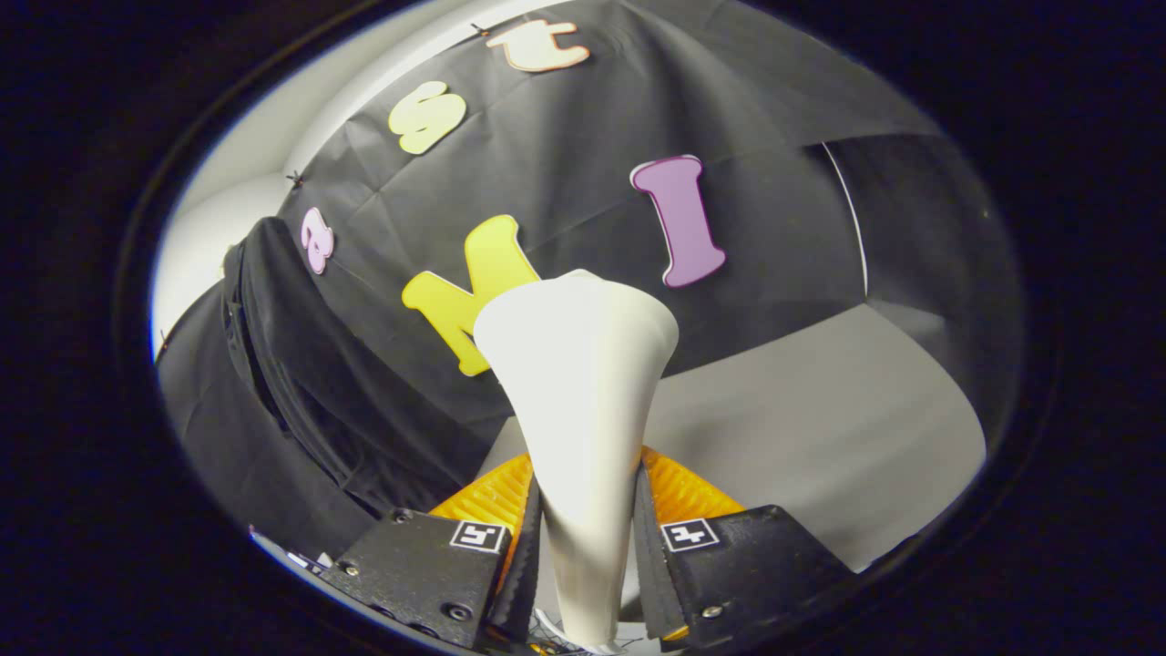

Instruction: Iron the clothes twice with a garment steamer, once on the left side and once on the right side.

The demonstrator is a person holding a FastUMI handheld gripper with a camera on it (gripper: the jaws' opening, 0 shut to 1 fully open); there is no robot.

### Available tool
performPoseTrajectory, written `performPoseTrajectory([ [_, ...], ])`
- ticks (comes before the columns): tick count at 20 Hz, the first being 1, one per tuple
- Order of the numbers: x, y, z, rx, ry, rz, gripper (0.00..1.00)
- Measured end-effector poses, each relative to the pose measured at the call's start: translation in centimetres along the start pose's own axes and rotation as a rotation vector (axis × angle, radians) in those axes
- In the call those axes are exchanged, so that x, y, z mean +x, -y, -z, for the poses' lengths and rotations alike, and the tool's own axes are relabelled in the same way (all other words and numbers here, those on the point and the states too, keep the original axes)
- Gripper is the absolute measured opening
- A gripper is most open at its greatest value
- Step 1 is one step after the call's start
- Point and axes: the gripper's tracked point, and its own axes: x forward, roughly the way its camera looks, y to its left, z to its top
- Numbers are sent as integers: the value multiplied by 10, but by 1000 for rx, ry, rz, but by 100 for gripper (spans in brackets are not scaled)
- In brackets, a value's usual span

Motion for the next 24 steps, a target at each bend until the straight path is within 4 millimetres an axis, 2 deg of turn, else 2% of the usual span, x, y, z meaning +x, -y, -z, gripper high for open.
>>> performPoseTrajectory([
  [2, -12, -24, -5, -56, 44, 10, 48],
  [9, -55, -145, -25, -219, 200, 43, 48],
  [16, -85, -282, -34, -359, 361, 67, 48],
  [18, -86, -323, -39, -399, 392, 66, 49],
  [20, -85, -355, -45, -426, 423, 82, 49],
  [24, -66, -404, -59, -490, 446, 120, 49],
])
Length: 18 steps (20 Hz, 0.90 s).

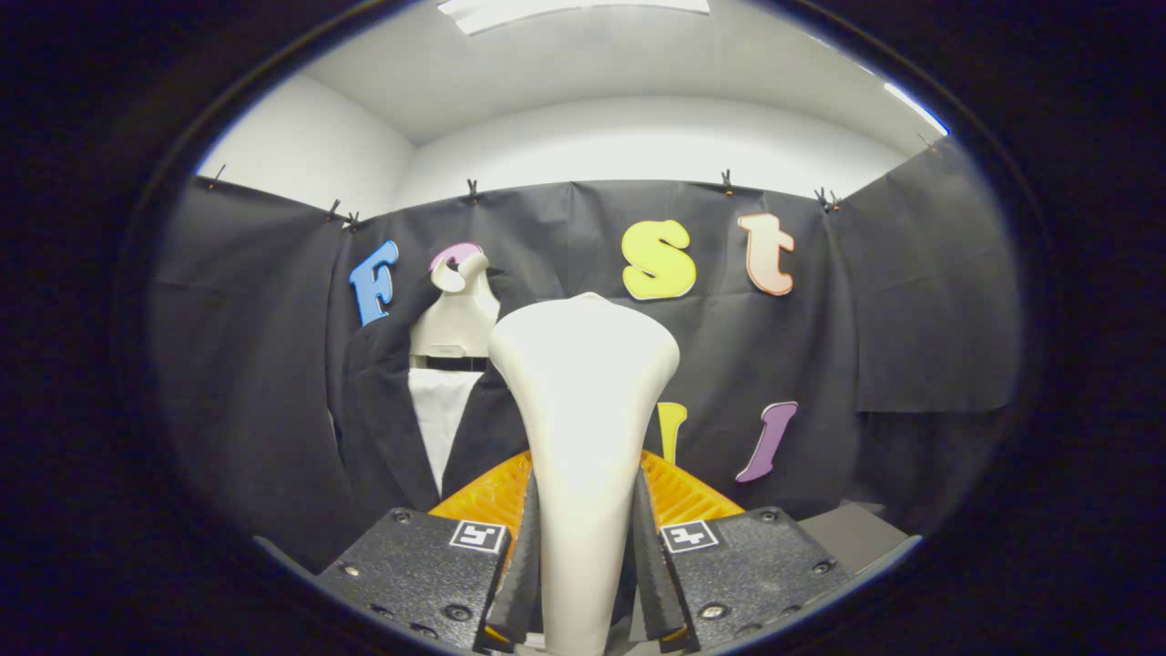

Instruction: Iron the clothes twice with a garment steamer, once on the left side and once on the right side.

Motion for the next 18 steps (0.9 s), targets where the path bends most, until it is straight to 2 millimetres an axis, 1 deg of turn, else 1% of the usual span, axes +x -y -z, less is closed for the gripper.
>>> performPoseTrajectory([
  [1, 6, -9, -4, -20, -2, 5, 49],
  [3, 19, -21, -5, -54, -10, 18, 49],
  [5, 30, -33, 4, -80, -37, 22, 49],
  [7, 36, -38, 15, -92, -64, 24, 49],
  [11, 34, -41, 40, -120, -103, 43, 49],
  [18, 26, -33, 77, -154, -155, 72, 48],
])
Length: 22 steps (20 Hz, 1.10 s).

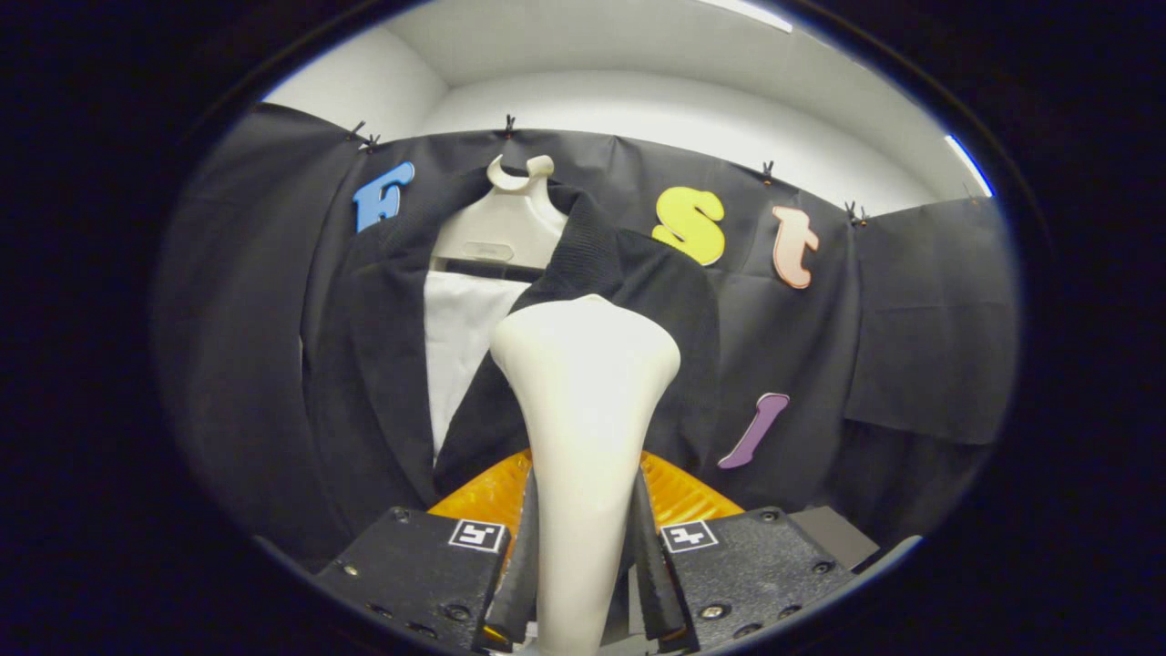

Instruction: Iron the clothes twice with a garment steamer, once on the left side and once on the right side.

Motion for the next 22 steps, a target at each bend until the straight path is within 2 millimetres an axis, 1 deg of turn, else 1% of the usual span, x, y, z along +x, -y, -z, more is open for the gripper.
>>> performPoseTrajectory([
  [4, -5, -1, 32, -9, -48, -5, 49],
  [12, -23, -6, 96, -5, -126, -7, 49],
  [16, -26, -14, 131, -20, -176, -17, 49],
  [22, -31, -34, 183, -46, -252, -46, 49],
])
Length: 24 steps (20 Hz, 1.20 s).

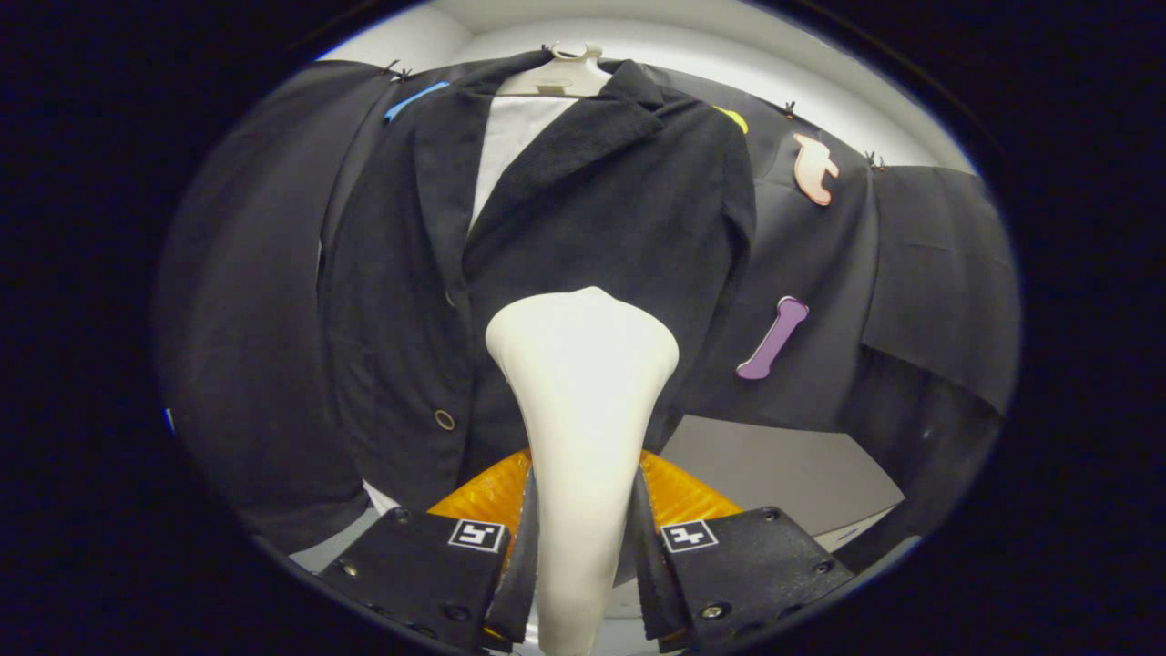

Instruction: Iron the clothes twice with a garment steamer, once on the left side and once on the right side.

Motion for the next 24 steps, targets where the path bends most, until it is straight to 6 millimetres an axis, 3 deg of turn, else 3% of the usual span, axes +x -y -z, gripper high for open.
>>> performPoseTrajectory([
  [9, 18, -15, 61, -40, -96, -3, 49],
  [24, 60, -17, 176, -56, -279, -11, 49],
])
